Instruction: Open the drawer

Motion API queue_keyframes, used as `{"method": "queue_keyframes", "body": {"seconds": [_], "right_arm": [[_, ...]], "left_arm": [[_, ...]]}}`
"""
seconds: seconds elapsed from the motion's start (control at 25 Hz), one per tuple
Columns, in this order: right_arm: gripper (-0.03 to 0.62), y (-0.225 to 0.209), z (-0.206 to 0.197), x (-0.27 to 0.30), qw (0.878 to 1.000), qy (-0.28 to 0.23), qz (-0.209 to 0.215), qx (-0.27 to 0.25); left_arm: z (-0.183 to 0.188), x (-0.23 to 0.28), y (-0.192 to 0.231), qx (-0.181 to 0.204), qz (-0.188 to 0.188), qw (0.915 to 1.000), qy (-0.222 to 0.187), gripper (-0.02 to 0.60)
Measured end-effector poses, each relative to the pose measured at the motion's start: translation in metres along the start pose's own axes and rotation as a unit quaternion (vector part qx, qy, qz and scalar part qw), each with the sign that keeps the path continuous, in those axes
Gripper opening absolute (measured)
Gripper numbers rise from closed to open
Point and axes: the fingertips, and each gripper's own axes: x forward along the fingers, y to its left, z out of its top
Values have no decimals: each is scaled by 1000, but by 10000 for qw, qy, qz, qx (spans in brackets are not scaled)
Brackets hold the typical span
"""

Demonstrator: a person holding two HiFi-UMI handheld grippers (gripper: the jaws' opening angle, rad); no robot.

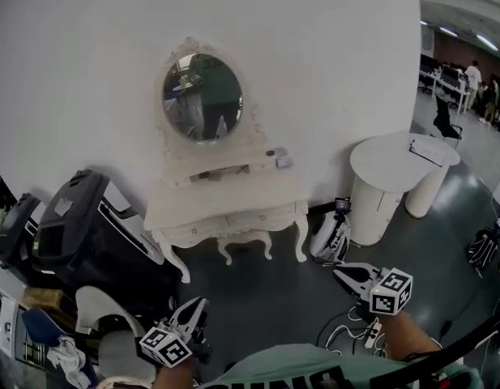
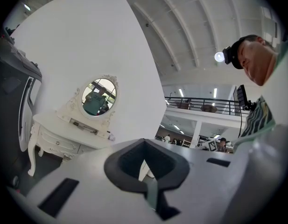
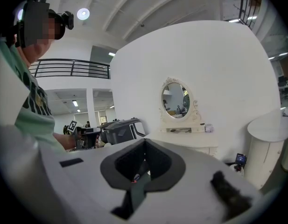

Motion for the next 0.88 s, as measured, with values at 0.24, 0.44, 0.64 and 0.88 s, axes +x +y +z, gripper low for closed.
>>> {"method": "queue_keyframes", "body": {"seconds": [0.24,0.44,0.64,0.88], "right_arm": [[11,-19,8,62,9999,1,-45,155],[11,-29,43,145,9996,-57,-270,36],[11,-38,77,214,9986,-174,-492,-58],[11,-44,89,271,9982,-103,-592,-81]], "left_arm": [[32,20,58,-147,-92,9998,-59,0],[82,43,138,-151,-322,9993,-63,0],[139,72,207,164,-598,9981,-18,0],[159,92,255,78,-833,9965,9,0]]}}
